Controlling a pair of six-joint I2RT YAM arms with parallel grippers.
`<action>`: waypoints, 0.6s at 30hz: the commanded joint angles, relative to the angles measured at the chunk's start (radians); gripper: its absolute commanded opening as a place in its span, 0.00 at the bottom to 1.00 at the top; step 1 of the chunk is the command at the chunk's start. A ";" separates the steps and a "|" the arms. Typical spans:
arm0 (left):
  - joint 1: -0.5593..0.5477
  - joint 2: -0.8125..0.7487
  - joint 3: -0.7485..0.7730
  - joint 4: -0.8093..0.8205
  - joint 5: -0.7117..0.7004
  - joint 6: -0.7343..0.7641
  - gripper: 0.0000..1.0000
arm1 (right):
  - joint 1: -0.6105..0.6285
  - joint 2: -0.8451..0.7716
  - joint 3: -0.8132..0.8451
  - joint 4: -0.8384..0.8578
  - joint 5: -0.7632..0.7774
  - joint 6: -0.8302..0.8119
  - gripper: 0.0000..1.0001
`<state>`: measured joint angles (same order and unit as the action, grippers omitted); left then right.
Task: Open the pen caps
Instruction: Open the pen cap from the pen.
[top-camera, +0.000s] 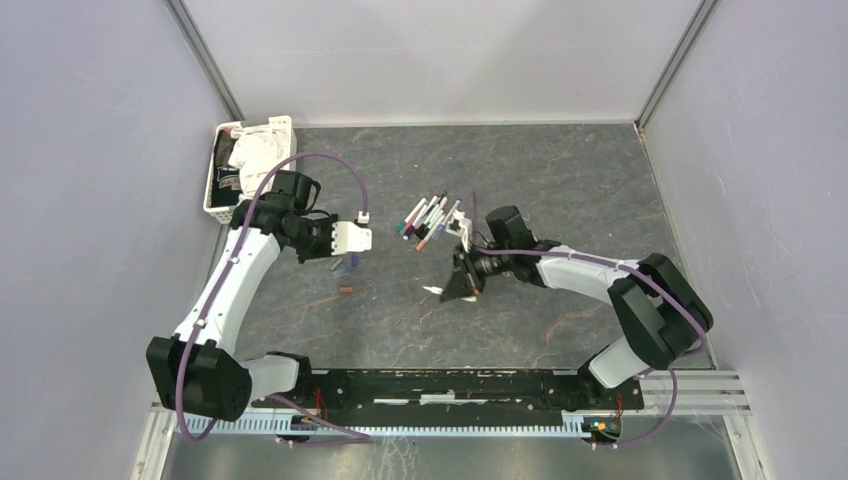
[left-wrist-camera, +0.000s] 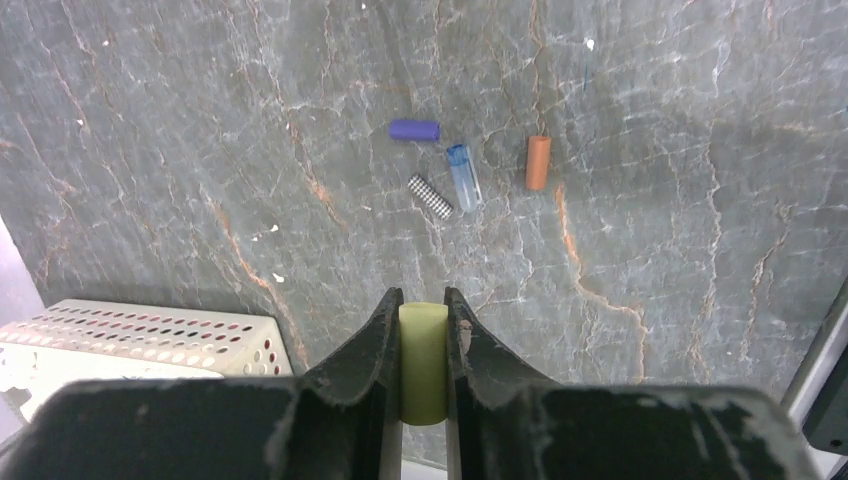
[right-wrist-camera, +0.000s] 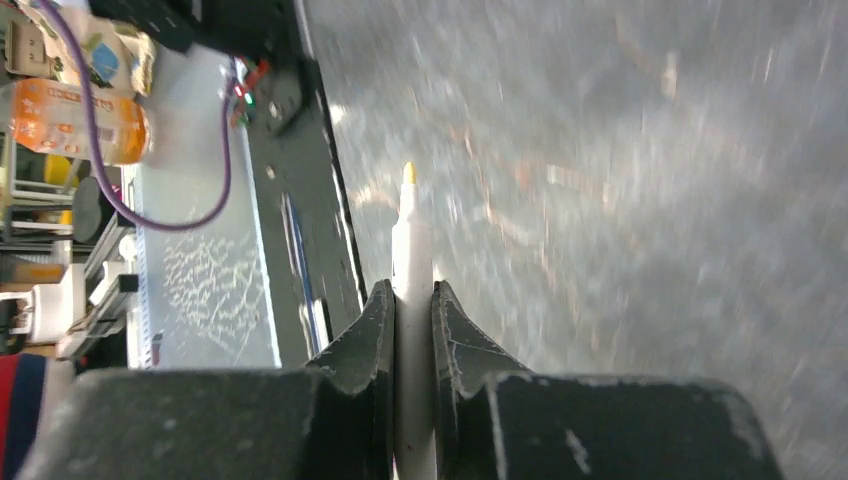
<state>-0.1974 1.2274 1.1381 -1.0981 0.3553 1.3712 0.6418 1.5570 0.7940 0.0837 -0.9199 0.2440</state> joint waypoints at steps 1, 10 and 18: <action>0.030 -0.006 0.021 -0.050 0.017 0.133 0.02 | -0.013 -0.078 -0.079 -0.091 0.033 -0.052 0.00; 0.013 0.000 -0.168 0.225 0.153 -0.182 0.02 | -0.147 -0.259 -0.050 -0.165 0.534 -0.066 0.00; -0.037 0.051 -0.358 0.485 0.051 -0.308 0.05 | -0.233 -0.300 -0.111 -0.130 0.985 -0.020 0.00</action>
<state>-0.2161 1.2499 0.8165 -0.7929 0.4419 1.1801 0.4305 1.2556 0.7044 -0.0742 -0.2230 0.2012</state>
